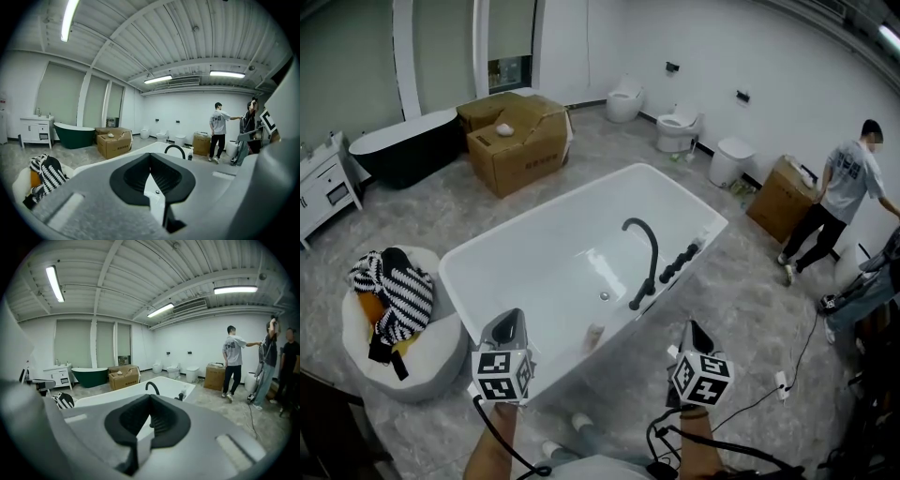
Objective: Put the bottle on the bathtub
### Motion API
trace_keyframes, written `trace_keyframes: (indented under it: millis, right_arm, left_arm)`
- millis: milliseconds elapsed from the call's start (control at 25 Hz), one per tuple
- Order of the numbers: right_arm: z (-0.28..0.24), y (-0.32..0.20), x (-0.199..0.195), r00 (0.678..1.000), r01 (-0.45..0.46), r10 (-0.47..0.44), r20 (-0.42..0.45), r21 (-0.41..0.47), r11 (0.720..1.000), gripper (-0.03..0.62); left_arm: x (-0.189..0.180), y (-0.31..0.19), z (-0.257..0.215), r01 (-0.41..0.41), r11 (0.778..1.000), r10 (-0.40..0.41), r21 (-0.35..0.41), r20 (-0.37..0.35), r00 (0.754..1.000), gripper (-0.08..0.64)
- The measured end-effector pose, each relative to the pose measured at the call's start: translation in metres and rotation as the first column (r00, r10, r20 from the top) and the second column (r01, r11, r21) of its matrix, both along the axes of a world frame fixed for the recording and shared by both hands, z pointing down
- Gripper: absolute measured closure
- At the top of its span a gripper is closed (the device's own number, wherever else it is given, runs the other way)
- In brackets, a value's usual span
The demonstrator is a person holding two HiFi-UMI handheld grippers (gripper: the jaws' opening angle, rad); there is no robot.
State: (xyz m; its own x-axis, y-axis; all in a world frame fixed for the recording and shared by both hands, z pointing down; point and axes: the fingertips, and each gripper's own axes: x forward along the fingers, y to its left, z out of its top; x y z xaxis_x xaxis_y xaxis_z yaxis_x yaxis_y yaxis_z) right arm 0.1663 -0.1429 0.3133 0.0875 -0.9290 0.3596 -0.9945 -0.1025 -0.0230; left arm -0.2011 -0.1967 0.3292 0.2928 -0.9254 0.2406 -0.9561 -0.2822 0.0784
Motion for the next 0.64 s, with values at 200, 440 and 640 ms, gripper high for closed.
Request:
trace_keyframes:
  millis: [200,440,640]
  right_arm:
    - [-0.004,-0.009,-0.005,1.0,0.004,-0.004,0.005,0.009,1.0,0.591]
    - [-0.007,-0.017,-0.013,0.999,0.029,-0.03,0.023,0.027,0.999,0.591]
    - [-0.007,-0.016,-0.019,0.999,0.045,-0.045,0.015,0.022,0.999,0.591]
  left_arm:
    - [-0.006,-0.003,-0.005,0.002,1.0,-0.002,0.003,0.028,1.0,0.551]
    - [-0.01,-0.003,-0.011,0.015,1.0,-0.016,0.013,0.042,0.999,0.552]
    - [-0.014,0.002,-0.008,0.028,1.0,-0.028,0.005,0.048,0.998,0.551]
